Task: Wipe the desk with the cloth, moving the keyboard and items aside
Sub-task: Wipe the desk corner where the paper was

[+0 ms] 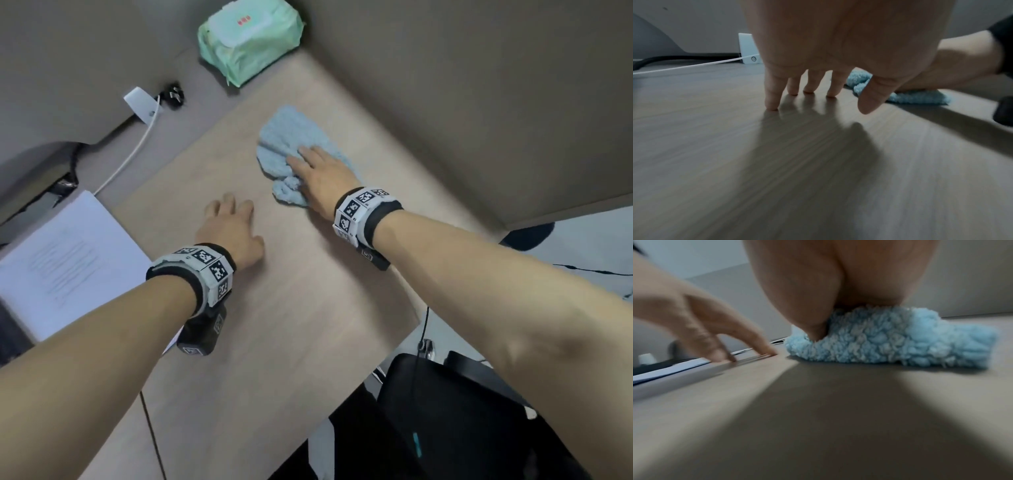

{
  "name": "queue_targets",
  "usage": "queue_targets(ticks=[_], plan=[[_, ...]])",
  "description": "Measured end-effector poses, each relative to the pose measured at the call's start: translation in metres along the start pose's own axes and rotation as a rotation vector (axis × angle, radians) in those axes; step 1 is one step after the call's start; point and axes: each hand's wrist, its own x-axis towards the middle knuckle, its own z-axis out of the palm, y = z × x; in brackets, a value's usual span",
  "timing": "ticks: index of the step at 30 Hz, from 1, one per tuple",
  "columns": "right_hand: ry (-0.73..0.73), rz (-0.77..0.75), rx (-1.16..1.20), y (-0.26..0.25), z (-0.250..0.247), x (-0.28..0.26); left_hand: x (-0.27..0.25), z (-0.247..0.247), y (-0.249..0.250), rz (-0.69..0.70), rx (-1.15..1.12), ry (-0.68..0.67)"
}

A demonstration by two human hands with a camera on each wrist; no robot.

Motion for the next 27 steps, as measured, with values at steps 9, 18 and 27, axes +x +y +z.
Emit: queue_targets(ticks=[9,18,27], plan=[[0.139,0.503,-0.024,0.09,-0.011,-0.037,-0.001,0.001,-0.003,0.001,0.039,-0.037],[0.081,1.013,-0.024,0.087,0.004,-0.216,0.001,0.006,-0.003,0.02,0.049,-0.025],[0.279,0.411,0.143,0.004,0.003,-0.163,-0.001,0.01,-0.006,0.039,0.092,0.004]])
